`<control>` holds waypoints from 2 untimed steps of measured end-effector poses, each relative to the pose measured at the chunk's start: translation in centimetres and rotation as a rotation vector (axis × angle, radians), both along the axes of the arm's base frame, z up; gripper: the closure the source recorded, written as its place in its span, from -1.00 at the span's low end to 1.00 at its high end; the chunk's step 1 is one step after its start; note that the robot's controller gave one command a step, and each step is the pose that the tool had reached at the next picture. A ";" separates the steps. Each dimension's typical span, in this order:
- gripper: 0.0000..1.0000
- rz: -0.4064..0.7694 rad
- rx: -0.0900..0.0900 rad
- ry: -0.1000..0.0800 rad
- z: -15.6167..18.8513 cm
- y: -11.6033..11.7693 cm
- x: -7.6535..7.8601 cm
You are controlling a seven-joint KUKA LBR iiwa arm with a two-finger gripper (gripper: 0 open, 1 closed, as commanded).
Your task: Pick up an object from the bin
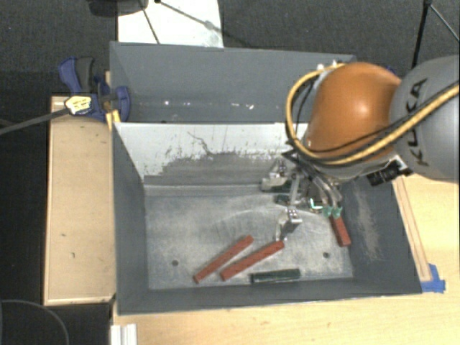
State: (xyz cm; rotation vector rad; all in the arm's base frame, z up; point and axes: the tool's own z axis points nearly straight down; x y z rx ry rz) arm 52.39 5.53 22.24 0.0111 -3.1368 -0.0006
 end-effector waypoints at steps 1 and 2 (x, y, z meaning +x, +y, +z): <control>-1.00 -0.002 0.001 -0.008 0.4 0.0 0.2; -1.00 0.053 0.001 -0.014 -3.8 0.2 -0.6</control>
Offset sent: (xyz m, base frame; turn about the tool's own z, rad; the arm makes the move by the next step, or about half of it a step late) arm -0.0274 0.0057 -0.1372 -0.1845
